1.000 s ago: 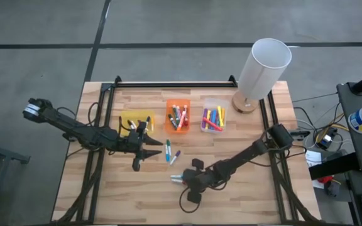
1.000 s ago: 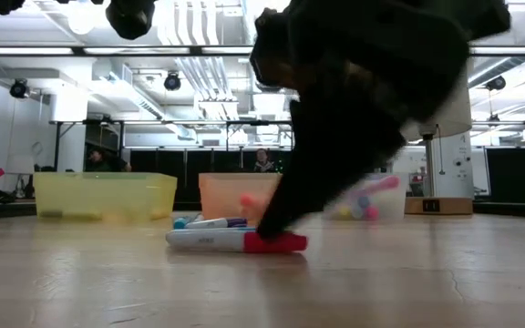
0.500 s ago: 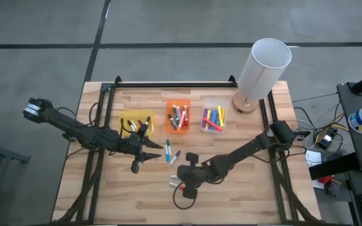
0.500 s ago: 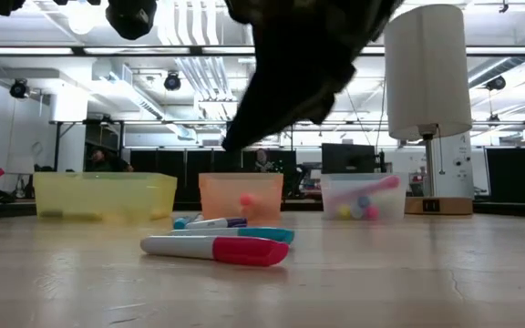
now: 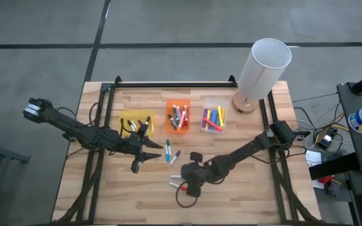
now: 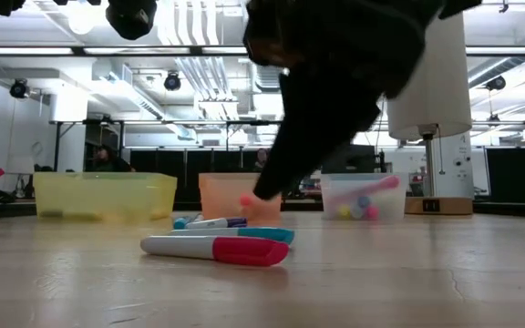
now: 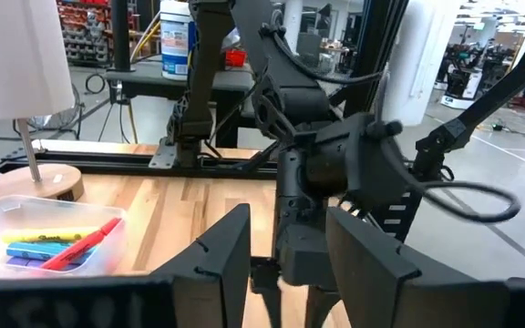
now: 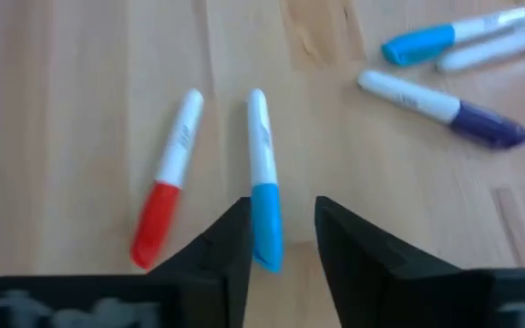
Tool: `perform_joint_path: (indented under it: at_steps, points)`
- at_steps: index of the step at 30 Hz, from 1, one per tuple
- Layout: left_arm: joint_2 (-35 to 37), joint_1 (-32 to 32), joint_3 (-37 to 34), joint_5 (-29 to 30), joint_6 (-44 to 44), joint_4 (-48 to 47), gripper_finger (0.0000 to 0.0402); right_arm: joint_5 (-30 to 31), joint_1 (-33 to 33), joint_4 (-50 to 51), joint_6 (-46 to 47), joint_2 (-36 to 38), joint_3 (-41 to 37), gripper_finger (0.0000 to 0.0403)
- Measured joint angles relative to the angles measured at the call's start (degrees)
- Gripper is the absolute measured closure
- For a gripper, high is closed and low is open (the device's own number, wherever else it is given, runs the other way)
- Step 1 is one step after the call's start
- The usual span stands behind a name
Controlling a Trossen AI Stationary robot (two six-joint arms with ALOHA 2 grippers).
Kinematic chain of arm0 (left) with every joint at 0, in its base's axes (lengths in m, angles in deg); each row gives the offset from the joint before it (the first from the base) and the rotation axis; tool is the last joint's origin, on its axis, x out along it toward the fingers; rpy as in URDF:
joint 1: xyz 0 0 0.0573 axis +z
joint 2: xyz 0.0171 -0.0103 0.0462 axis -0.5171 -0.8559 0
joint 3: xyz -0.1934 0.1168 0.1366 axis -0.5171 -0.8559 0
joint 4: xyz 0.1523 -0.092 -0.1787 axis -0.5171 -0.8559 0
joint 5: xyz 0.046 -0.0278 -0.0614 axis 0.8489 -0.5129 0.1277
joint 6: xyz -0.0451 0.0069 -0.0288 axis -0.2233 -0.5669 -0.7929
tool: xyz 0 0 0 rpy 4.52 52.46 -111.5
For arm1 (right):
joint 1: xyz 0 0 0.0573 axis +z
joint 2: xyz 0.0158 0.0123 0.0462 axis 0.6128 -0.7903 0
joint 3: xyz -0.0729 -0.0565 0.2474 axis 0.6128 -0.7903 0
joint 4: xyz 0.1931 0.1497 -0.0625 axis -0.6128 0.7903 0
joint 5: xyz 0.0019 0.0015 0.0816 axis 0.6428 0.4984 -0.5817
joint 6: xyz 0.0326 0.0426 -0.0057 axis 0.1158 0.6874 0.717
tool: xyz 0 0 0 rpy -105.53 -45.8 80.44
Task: Pick & Place Markers
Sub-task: Put the small light blue marker into the yellow bin
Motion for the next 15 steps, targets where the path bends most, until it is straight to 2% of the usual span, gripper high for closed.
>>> perform_joint_path:
  at_steps: [7,15]
  points:
    - [0.0,0.0,0.0,0.0,0.0,0.0,0.0262,0.2,0.0,-5.3,-0.1,-0.9,-2.8,0.0262]
    - [0.0,0.0,0.0,0.0,-0.1,0.0,0.0262,0.3,0.0,-6.4,-0.3,-4.4,-2.7,0.0273]
